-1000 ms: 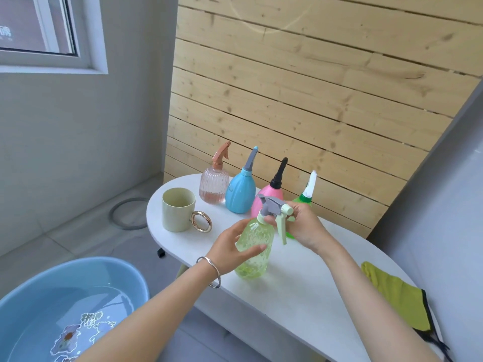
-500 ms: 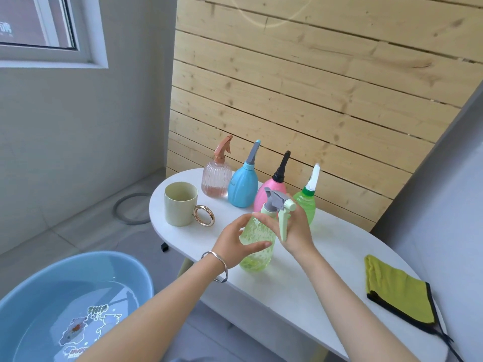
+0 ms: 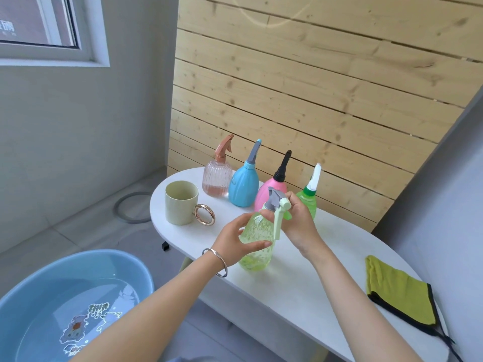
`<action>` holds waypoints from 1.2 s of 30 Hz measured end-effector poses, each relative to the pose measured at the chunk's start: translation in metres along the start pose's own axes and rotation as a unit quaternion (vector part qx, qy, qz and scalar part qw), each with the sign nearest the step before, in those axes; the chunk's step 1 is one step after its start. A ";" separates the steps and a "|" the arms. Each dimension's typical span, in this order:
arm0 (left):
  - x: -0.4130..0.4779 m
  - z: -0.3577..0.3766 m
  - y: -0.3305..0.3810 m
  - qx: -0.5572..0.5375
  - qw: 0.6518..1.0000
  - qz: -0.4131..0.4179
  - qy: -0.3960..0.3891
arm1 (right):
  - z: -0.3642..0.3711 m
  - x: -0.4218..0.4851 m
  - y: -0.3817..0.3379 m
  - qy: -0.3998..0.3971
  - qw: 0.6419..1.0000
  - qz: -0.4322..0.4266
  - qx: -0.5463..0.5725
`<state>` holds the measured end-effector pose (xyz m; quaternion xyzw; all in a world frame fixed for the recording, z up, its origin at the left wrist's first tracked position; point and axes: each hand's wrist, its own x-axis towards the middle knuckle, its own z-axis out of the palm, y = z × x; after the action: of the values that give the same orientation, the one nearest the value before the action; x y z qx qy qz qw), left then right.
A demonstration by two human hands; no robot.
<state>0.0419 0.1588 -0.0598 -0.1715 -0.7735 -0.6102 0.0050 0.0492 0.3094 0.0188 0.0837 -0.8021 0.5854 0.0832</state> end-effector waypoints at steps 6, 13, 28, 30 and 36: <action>-0.002 0.002 -0.002 -0.001 1.000 0.003 0.008 | -0.009 -0.001 -0.002 -0.121 0.993 0.003 -0.014; -0.007 0.011 -0.001 -0.022 0.997 0.006 0.070 | 0.010 -0.011 0.013 0.025 0.997 -0.049 -0.054; -0.015 0.025 -0.001 -0.058 0.989 -0.011 0.138 | 0.048 -0.021 0.011 0.209 0.975 -0.039 -0.056; -0.016 0.026 0.002 -0.052 0.988 -0.015 0.142 | 0.052 -0.021 0.011 0.235 0.969 -0.031 -0.070; -0.021 0.031 0.003 -0.029 0.991 -0.030 0.128 | 0.053 -0.021 0.002 0.235 0.966 -0.012 -0.104</action>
<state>0.0690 0.1835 -0.0696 -0.0690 -0.7531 -0.6494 0.0802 0.0670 0.2599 -0.0036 -0.0556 -0.8155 0.5010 0.2843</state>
